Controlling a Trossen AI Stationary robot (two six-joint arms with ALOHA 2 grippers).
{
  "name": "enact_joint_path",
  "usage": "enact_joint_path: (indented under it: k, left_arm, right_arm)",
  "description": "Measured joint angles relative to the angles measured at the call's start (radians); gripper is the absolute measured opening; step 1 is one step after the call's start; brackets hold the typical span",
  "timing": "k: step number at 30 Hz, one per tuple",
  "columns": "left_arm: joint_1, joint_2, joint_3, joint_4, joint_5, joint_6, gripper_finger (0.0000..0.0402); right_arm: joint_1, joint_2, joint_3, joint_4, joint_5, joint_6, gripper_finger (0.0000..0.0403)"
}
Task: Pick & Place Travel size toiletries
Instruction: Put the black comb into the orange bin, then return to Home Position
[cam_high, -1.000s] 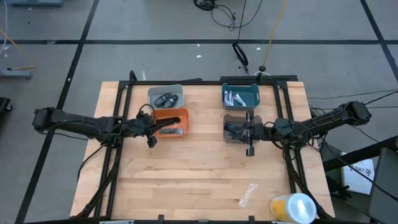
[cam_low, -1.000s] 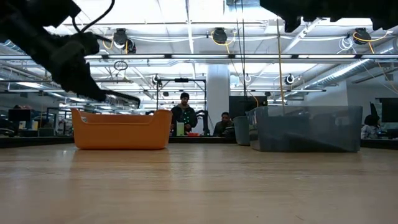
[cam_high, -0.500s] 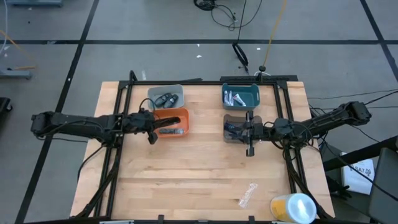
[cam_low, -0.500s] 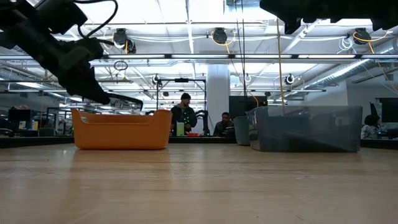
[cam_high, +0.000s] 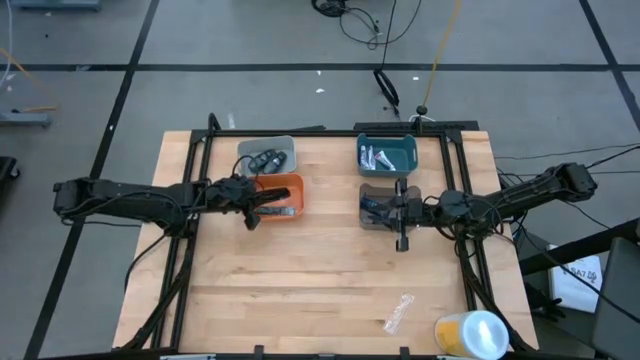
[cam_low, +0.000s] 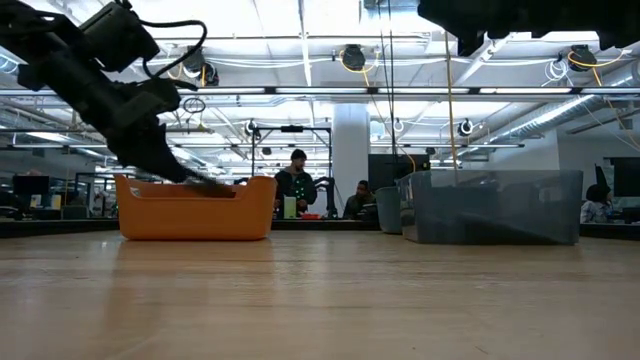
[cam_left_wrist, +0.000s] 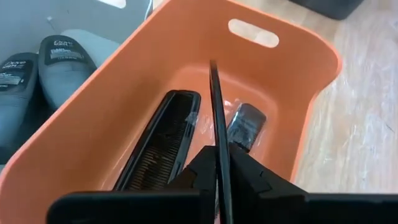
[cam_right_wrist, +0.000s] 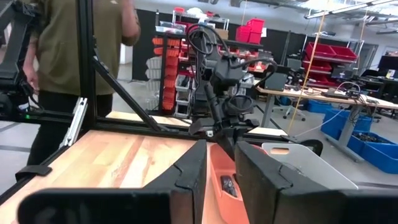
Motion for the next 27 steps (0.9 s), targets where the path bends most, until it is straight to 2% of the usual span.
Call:
enact_joint_path:
  k: [4, 14, 21, 27]
  left_arm:
    - [0.0, 0.008, 0.0, 0.02, -0.012, -0.012, 0.0058]
    - [0.0, -0.002, 0.0, 0.014, -0.02, -0.025, 0.0175]
    - [-0.005, -0.062, 0.0, -0.008, -0.008, 0.004, 0.0205]
    - [-0.046, -0.207, 0.0, -0.006, 0.008, 0.081, 0.0209]
  right_arm:
    - [0.0, 0.0, 0.0, -0.005, 0.0, 0.0, 0.0073]
    - [0.0, 0.0, 0.0, -0.013, 0.0, 0.0, 0.0073]
    - [0.0, -0.018, 0.0, -0.064, 0.001, 0.002, 0.0073]
    - [-0.008, -0.112, 0.0, -0.216, 0.004, 0.066, 0.0073]
